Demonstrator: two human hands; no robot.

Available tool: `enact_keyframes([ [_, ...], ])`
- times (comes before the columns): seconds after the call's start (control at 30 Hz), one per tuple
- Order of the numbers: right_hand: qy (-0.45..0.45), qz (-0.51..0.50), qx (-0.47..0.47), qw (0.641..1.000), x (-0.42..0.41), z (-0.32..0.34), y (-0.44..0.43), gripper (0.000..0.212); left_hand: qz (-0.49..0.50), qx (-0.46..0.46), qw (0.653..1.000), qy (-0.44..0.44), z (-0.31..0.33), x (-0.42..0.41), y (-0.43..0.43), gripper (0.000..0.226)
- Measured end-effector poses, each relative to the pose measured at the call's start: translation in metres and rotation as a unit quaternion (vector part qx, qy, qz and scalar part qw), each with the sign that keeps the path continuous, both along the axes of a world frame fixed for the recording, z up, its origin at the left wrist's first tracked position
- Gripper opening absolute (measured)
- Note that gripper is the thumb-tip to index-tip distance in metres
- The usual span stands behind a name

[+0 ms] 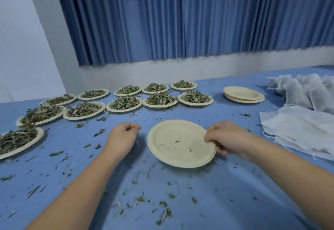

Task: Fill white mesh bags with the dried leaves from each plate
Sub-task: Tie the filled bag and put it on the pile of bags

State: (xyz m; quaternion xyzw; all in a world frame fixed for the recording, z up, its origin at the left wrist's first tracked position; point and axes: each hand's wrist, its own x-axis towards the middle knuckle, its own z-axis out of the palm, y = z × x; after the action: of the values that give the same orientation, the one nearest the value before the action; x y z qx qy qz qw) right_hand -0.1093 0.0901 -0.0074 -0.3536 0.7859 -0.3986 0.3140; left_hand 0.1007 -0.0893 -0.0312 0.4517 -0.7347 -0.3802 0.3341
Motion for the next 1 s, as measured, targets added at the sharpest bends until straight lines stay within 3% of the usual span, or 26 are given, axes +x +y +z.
enact_keyframes([
  [0.17, -0.068, -0.146, -0.085, 0.983, -0.084, 0.013, 0.019, 0.014, -0.05, 0.005, 0.999, 0.001, -0.005, -0.068, 0.005, 0.023],
  [0.3, -0.119, -0.257, -0.174, 0.943, -0.146, 0.019, 0.015, 0.014, -0.101, 0.009, 0.995, 0.007, -0.006, -0.113, 0.017, 0.022],
  [0.43, -0.142, -0.323, -0.228, 0.908, -0.199, 0.026, -0.006, 0.005, -0.108, -0.039, 0.993, -0.039, -0.021, -0.126, 0.023, 0.024],
  [0.53, -0.196, -0.362, -0.281, 0.867, -0.223, 0.025, -0.024, 0.022, -0.097, -0.023, 0.995, -0.006, -0.023, -0.127, 0.017, 0.026],
  [0.63, -0.242, -0.391, -0.3, 0.836, -0.231, 0.014, -0.042, 0.025, -0.088, -0.01, 0.996, 0.01, -0.024, -0.128, 0.013, 0.027],
  [0.73, -0.256, -0.393, -0.3, 0.831, -0.233, 0.002, -0.058, 0.038, -0.093, -0.005, 0.996, 0.004, -0.025, -0.129, 0.013, 0.027],
  [0.87, -0.228, -0.384, -0.276, 0.851, -0.235, 0.003, -0.069, 0.04, -0.096, -0.006, 0.995, -0.01, -0.026, -0.13, 0.013, 0.027],
  [1.0, -0.235, -0.414, -0.221, 0.851, -0.243, 0.0, -0.073, 0.018, -0.096, -0.012, 0.995, -0.017, -0.026, -0.131, 0.013, 0.026],
])
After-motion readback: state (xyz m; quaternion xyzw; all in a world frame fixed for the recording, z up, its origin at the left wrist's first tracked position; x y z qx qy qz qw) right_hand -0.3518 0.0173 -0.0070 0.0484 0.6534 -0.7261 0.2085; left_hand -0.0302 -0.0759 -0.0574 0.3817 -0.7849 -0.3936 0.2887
